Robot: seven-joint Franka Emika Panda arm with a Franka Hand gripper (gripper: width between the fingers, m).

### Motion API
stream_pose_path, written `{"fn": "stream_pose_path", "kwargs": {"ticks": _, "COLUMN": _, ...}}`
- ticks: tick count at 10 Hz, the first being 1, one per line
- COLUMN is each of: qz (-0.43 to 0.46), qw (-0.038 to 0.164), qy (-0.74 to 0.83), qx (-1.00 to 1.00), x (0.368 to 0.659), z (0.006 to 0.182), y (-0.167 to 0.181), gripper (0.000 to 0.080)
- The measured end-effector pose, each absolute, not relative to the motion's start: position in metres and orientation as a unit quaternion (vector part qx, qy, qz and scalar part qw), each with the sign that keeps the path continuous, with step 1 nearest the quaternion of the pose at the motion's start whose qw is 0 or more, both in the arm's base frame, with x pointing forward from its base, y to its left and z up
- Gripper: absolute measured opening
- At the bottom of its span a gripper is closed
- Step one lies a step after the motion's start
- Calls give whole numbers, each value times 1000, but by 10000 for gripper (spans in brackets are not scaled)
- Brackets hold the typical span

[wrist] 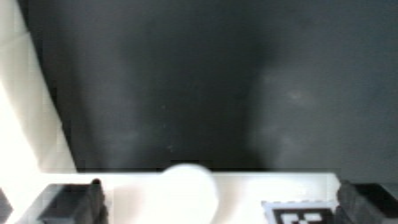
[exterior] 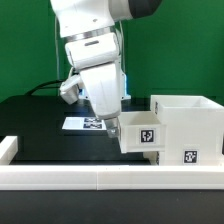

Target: Assemble drawer

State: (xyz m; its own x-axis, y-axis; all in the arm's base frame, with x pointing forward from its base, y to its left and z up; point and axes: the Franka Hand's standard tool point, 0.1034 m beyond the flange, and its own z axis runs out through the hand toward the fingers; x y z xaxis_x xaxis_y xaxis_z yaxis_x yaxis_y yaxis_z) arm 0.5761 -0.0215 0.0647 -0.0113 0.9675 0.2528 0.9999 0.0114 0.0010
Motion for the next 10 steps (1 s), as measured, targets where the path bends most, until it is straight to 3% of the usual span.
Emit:
{"fn": "stream_pose_path", "kwargs": {"ticks": 4, "qz": -90, "qw": 89, "qy": -699, "qx": -704, "x": 587, "z": 70, "y": 0, "gripper": 649}}
{"fn": "stream_pose_path", "kwargs": {"ticks": 10, "qz": -82, "qw": 100, "qy": -701, "qx": -701, "x": 577, "z": 60, "y": 21, "gripper": 649}}
